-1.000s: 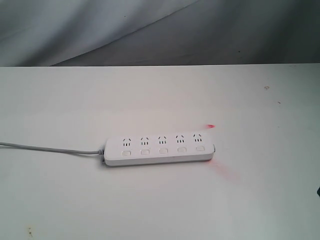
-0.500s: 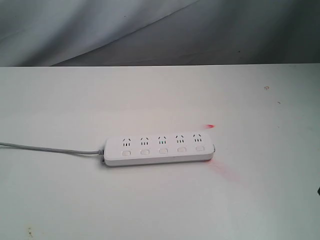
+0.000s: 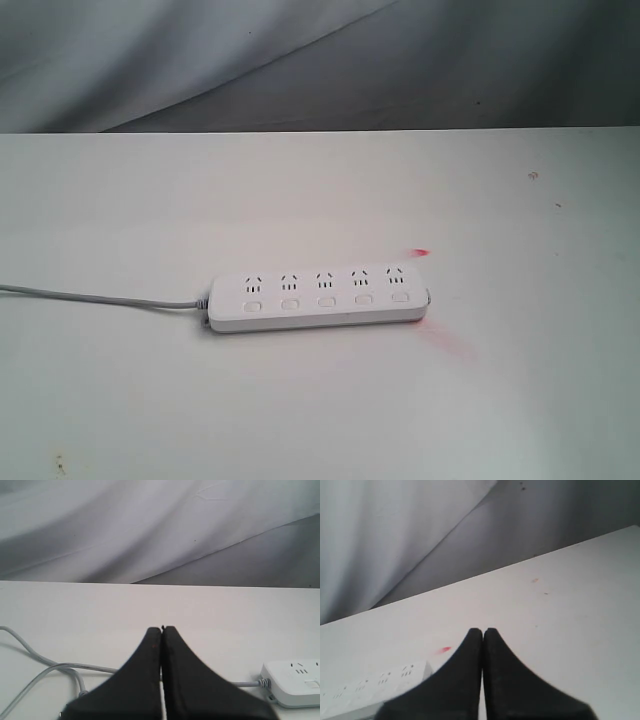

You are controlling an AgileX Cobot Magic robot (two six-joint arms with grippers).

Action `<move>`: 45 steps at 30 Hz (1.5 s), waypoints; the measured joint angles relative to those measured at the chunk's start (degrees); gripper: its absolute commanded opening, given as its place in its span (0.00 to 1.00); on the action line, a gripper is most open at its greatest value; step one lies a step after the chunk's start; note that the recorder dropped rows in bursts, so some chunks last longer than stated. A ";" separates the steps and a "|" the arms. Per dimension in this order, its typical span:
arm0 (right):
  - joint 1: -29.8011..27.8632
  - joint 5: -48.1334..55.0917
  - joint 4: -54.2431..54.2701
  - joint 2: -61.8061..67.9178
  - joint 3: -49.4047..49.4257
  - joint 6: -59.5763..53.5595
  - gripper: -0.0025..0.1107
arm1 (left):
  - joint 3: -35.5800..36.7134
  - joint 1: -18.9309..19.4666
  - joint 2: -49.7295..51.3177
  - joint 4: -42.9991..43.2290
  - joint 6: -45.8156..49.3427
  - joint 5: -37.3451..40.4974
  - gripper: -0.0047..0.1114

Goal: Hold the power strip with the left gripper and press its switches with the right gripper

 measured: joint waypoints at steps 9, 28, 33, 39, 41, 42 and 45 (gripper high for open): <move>-6.51 0.00 0.00 0.00 0.00 0.00 0.02 | 0.00 0.00 0.00 0.00 0.00 0.00 0.04; -6.51 0.00 25.79 0.00 0.00 -50.25 0.02 | 0.00 0.00 0.00 0.00 0.00 0.00 0.04; -6.51 0.00 30.25 0.00 0.00 -53.56 0.02 | 0.00 0.00 0.00 0.00 0.00 0.00 0.04; -6.51 0.00 30.18 0.00 0.00 -48.26 0.02 | 0.00 0.00 0.00 0.00 0.00 0.00 0.04; -6.51 0.00 30.18 0.00 0.00 -47.48 0.02 | 0.00 0.00 0.00 0.00 0.00 0.00 0.04; -6.51 0.00 30.18 0.00 0.00 -47.48 0.02 | 0.00 0.00 0.00 0.00 0.00 0.00 0.04; -6.51 0.00 30.18 0.00 0.00 -47.48 0.02 | 0.00 0.00 0.00 0.00 0.00 0.00 0.04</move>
